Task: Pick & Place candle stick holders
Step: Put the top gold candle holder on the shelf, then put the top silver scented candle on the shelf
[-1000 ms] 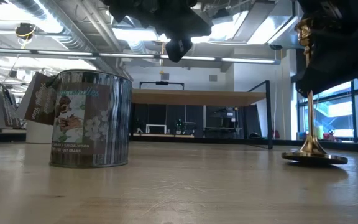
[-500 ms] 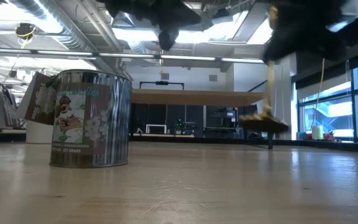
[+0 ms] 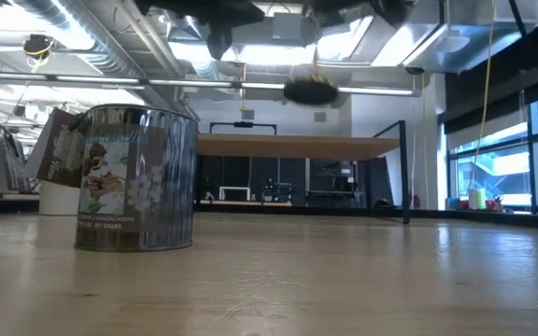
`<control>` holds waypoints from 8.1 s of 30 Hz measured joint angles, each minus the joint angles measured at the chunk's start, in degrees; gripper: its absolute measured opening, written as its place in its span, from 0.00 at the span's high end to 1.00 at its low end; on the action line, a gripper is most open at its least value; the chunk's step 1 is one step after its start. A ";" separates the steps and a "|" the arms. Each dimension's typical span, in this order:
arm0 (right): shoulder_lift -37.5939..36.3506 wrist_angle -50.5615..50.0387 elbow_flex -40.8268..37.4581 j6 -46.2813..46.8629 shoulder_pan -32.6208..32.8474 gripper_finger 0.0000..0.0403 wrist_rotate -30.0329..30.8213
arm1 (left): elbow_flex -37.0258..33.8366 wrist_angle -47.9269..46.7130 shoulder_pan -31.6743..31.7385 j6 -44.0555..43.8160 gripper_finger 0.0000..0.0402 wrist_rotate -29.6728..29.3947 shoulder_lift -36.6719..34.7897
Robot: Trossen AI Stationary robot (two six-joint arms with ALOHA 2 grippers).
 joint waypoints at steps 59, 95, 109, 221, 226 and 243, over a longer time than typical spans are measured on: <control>1.20 0.49 12.43 -15.40 -10.79 0.90 -2.16 | 0.04 22.88 -11.55 4.81 0.62 -19.49 10.43; 1.20 2.95 12.41 -14.92 -9.76 0.62 -4.49 | 0.07 20.76 -6.36 -1.88 0.97 -19.73 9.37; 1.20 -0.35 12.40 -14.74 -6.10 0.49 -4.26 | 0.07 11.46 6.03 8.12 0.97 -31.42 6.77; -0.63 -5.85 12.36 -13.84 -4.65 0.49 -5.06 | -19.61 1.84 6.35 -11.34 0.65 12.10 -18.26; -0.63 -5.85 12.36 -13.27 -3.62 0.49 -6.43 | -19.61 0.80 -4.33 -18.33 0.65 18.80 -19.98; -0.63 -8.89 12.39 -9.94 0.79 0.49 -4.45 | -19.63 -12.56 -48.35 -47.25 0.73 -30.70 -22.40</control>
